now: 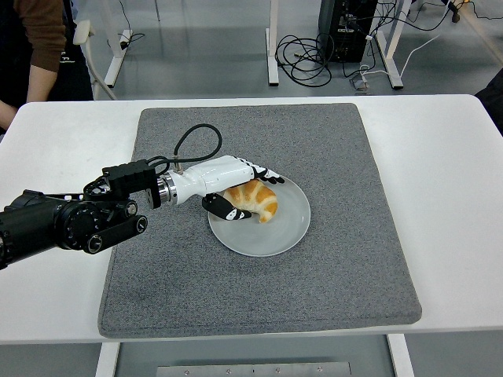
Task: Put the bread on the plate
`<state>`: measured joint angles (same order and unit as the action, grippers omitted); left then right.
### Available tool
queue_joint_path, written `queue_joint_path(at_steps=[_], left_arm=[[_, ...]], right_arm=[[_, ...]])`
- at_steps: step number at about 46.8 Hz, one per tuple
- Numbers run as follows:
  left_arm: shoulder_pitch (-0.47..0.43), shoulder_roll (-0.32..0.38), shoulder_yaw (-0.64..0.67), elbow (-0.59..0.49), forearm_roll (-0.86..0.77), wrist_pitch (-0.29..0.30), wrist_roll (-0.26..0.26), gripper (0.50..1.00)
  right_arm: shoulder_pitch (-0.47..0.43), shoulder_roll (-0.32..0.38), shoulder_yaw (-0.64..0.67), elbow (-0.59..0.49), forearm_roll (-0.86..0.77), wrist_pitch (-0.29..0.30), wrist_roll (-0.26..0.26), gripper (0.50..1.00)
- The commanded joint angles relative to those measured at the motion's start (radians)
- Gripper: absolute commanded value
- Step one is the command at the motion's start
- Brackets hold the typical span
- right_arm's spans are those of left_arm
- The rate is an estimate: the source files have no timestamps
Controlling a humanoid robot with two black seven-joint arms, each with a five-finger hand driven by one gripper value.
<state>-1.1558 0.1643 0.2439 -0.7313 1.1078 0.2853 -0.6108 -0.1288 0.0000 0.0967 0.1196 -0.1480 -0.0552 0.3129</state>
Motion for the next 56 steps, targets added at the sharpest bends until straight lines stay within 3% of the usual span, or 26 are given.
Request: queue_joint_path(at_steps=[1, 36, 56], left_arm=[[0.001, 0.001, 0.002, 0.000, 0.000, 0.000, 0.000, 0.816], [-0.005, 0.066, -0.029, -0.016, -0.108, -0.006, 0.000, 0.843], [-0.016, 0.066, -0.071, -0.016, -0.381, -0.015, 0.000, 0.884]], right_arm=[[0.000, 0.000, 0.000, 0.000, -0.001, 0.000, 0.000, 1.000], [0.000, 0.000, 0.000, 0.000, -0.001, 0.000, 0.000, 1.000], [0.000, 0.000, 0.000, 0.000, -0.001, 0.000, 0.000, 1.000]])
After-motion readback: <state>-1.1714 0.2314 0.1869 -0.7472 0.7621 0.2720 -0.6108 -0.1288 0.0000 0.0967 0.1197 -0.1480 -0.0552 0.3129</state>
